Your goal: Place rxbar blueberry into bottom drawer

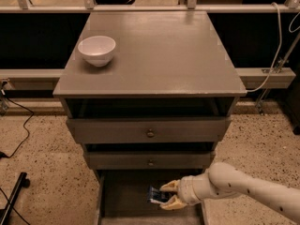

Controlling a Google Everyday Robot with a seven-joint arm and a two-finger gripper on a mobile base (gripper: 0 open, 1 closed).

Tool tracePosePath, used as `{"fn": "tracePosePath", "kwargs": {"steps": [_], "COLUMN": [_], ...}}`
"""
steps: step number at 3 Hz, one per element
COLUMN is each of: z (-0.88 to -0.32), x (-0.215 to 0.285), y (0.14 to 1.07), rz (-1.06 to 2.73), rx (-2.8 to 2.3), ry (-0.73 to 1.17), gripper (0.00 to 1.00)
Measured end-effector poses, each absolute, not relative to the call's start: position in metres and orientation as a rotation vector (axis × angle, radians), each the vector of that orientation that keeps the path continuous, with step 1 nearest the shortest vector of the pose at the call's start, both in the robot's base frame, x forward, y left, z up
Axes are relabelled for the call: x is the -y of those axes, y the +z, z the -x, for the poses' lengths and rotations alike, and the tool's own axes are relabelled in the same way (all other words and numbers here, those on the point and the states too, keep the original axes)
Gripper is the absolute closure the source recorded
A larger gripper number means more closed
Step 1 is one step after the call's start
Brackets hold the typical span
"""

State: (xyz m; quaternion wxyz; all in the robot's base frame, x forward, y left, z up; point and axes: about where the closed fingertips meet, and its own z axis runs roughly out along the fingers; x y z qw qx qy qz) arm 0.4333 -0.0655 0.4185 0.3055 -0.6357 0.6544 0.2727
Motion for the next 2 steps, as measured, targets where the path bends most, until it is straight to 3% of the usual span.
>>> {"fn": "tracePosePath", "kwargs": {"steps": [2], "z": [-0.472], "x": [0.070], "y": [0.377], "rz": [1.636], "rx": [-1.700], "ry": [0.603], "gripper": [1.00]}}
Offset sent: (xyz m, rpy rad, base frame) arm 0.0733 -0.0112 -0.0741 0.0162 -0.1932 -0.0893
